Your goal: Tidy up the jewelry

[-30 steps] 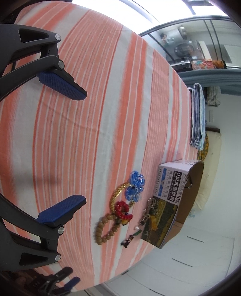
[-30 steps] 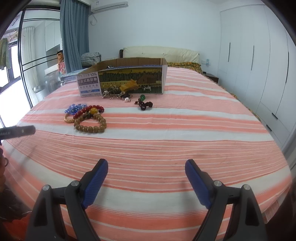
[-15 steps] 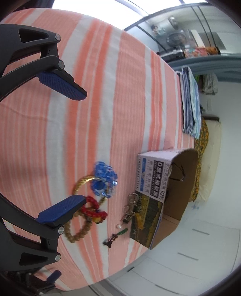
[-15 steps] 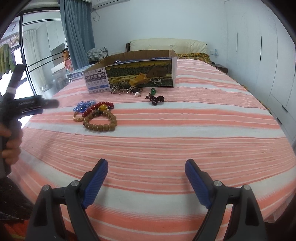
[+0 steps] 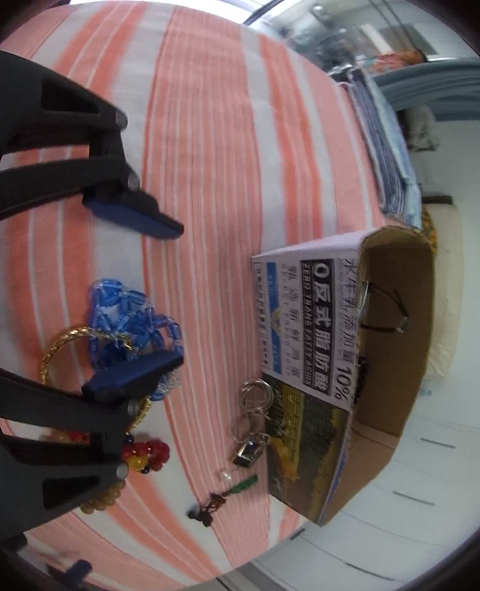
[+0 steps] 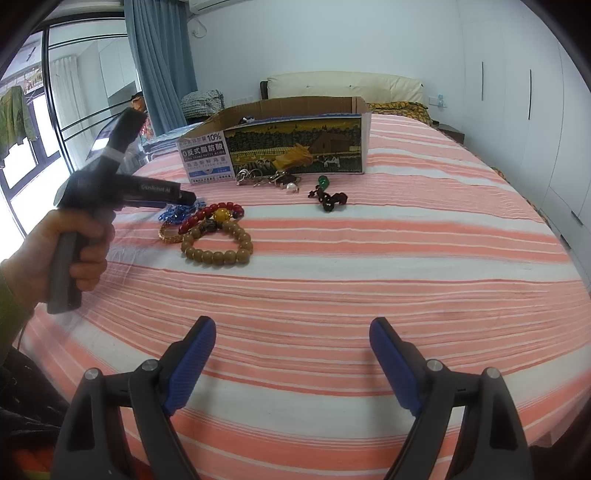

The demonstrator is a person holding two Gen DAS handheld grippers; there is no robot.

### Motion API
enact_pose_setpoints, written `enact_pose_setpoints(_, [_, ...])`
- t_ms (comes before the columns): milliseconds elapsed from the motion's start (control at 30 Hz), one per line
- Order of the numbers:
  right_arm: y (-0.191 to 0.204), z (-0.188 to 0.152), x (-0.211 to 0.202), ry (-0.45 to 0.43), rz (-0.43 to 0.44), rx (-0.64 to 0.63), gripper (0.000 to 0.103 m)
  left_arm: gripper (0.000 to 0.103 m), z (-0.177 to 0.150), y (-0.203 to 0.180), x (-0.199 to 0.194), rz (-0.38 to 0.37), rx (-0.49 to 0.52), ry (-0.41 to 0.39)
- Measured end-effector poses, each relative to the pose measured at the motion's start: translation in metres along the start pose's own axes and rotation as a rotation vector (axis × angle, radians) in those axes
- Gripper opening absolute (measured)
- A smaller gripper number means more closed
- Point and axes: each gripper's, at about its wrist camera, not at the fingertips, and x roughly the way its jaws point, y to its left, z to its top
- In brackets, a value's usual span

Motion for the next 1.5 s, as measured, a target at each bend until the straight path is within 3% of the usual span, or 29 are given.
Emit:
enact_pose_setpoints(33, [-0.002, 0.001, 0.0, 0.001, 0.0, 0.004, 0.087, 0.012, 0.0, 0.002, 0.0, -0.033, -0.01, -0.002])
enact_pose_setpoints(67, [-0.003, 0.002, 0.0, 0.002, 0.0, 0.006, 0.087, 0.005, 0.0, 0.006, 0.0, -0.069, -0.032, 0.018])
enact_pose_setpoints(267, [-0.015, 0.007, 0.001, 0.007, 0.017, 0.053, 0.087, 0.003, -0.004, 0.046, -0.023, -0.237, -0.21, 0.004])
enact_pose_setpoints(400, [-0.023, 0.018, 0.004, 0.008, 0.035, 0.077, 0.087, 0.003, -0.009, 0.07, -0.055, -0.28, -0.274, -0.039])
enact_pose_setpoints(667, [-0.033, 0.082, 0.051, 0.078, 0.072, -0.012, 0.087, 0.003, 0.005, 0.095, -0.088, -0.233, -0.269, -0.115])
enact_pose_setpoints(867, [-0.026, 0.116, 0.101, 0.117, 0.05, -0.111, 0.086, 0.003, -0.01, 0.111, -0.096, -0.166, -0.287, -0.113])
enact_pose_setpoints(900, [-0.024, 0.119, 0.111, 0.132, 0.044, -0.123, 0.082, 0.003, -0.015, 0.115, -0.096, -0.154, -0.29, -0.102])
enact_pose_setpoints(1000, [-0.021, 0.119, 0.131, 0.186, 0.056, -0.138, 0.051, 0.004, -0.03, 0.122, -0.093, -0.106, -0.285, -0.073])
enact_pose_setpoints(1067, [-0.018, 0.119, 0.129, 0.171, 0.047, -0.154, 0.038, 0.004, -0.038, 0.123, -0.09, -0.098, -0.277, -0.055])
enact_pose_setpoints(1100, [-0.017, 0.118, 0.128, 0.17, 0.048, -0.152, 0.023, 0.006, -0.043, 0.123, -0.088, -0.102, -0.27, -0.044])
enact_pose_setpoints(1167, [-0.02, 0.116, 0.121, 0.173, 0.068, -0.125, 0.022, 0.017, -0.047, 0.12, -0.087, -0.105, -0.247, -0.034])
enact_pose_setpoints(1233, [-0.019, 0.111, 0.113, 0.168, 0.065, -0.134, 0.021, 0.051, -0.049, 0.115, -0.088, -0.1, -0.215, -0.032])
enact_pose_setpoints(1300, [-0.014, 0.104, 0.103, 0.161, 0.06, -0.154, 0.021, 0.064, -0.048, 0.105, -0.09, -0.089, -0.158, -0.046])
enact_pose_setpoints(1500, [-0.013, 0.092, 0.065, 0.121, 0.098, -0.111, 0.021, 0.076, -0.034, 0.067, -0.065, -0.048, 0.054, -0.029])
